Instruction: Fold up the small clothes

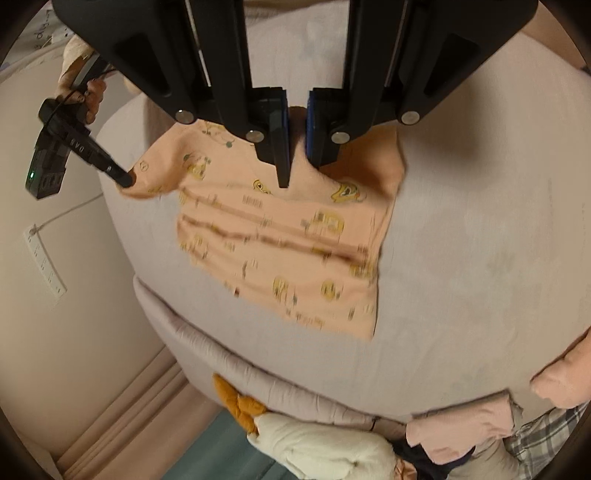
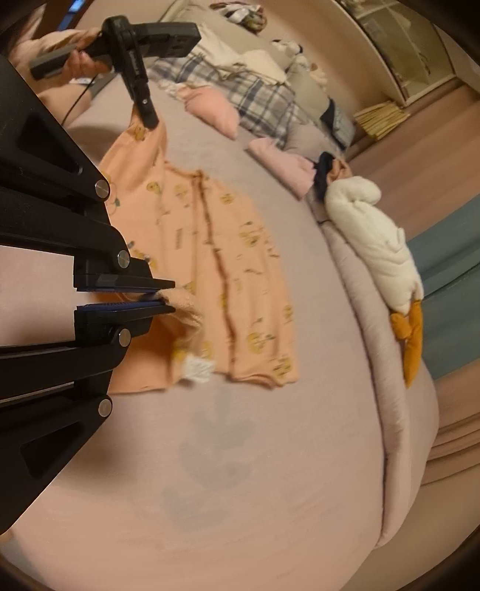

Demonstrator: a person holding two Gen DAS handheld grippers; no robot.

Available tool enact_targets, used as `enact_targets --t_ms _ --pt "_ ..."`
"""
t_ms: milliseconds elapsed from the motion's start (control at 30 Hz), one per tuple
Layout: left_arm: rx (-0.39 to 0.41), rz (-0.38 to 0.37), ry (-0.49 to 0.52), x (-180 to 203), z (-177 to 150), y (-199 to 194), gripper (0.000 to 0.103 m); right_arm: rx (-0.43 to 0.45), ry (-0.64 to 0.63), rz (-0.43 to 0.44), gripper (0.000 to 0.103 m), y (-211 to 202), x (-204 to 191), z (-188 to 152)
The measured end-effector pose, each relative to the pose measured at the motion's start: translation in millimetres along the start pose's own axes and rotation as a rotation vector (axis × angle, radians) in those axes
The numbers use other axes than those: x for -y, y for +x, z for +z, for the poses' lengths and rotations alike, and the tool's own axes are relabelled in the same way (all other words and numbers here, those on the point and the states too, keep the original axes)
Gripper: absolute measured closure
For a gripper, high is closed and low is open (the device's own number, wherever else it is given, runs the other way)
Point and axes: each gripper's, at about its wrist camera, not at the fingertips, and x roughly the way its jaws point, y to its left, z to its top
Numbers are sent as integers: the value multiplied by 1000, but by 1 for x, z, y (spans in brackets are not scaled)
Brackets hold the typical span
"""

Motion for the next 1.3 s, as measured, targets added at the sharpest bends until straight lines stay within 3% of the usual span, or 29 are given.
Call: enact_targets --t_ms 500,1000,1233,1300 --pt "45 -47 -99 -13 90 32 97 93 83 19 97 31 8 53" --pt "-18 10 -215 -56 163 127 97 -8 174 -117 97 126 36 104" --pt "-81 40 -221 -67 175 162 96 -83 225 -179 97 161 53 108" --pt "-84 23 -214 -68 177 161 90 -77 229 -193 97 162 54 111"
